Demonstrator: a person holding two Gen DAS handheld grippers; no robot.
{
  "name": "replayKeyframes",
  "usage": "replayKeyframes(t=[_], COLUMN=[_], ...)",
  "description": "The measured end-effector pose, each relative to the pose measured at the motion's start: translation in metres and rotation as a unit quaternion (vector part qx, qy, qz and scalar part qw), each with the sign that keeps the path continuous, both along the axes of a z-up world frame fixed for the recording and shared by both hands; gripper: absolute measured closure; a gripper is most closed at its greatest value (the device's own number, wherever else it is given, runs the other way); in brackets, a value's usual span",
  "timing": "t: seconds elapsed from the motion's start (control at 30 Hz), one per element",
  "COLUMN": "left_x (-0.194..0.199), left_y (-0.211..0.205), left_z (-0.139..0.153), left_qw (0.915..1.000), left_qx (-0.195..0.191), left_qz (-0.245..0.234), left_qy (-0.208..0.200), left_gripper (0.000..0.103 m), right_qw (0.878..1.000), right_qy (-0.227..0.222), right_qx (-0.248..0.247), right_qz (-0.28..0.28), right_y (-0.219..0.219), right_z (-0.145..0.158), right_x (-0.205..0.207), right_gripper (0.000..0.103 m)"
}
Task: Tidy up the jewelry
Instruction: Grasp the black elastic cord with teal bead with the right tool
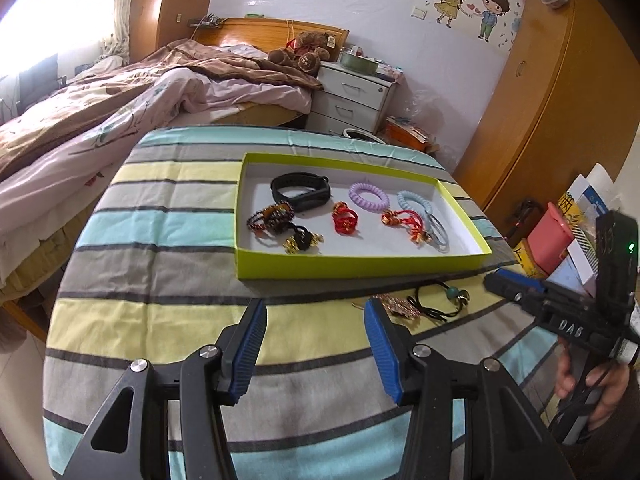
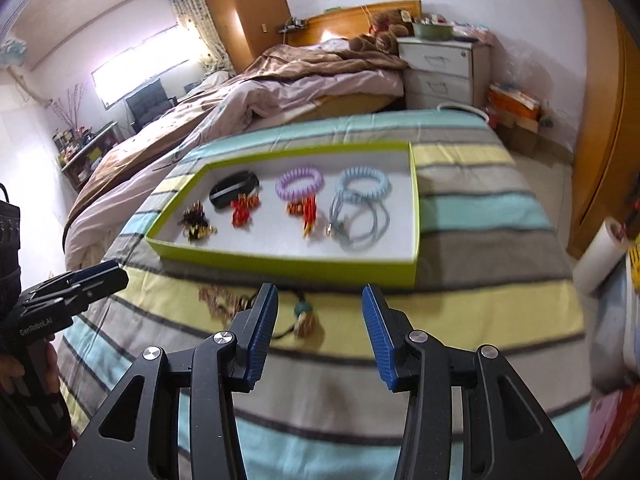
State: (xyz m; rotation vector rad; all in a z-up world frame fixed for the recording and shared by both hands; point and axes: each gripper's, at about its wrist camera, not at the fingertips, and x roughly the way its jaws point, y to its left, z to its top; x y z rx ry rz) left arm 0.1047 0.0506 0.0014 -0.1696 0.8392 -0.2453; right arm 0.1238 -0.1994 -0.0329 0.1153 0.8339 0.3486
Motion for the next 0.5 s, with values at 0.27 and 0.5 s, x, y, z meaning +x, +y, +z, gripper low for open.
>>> replayKeyframes(t=[0.27,0.5], left_x=[-0.01,-0.01], left_y=[0.001,0.008], left_z=[-0.007,-0.013], left_qw=[0.9999,0.9997], left_qx=[-0.009,-0.018], left_qz=[-0.012,-0.008], left_qy=[0.008,0.014], left_gripper=[0.053,0.053], right_qw=[1.0,0.998], right_qy=[0.021,0.036], right_qx=[-0.016,-0.054], right_qz=[-0.004,-0.009], right_y=[0.026,0.035], right_z=[-0.014,-0.025], right_x=[0.011,0.015], right_gripper=[0.058,0.058])
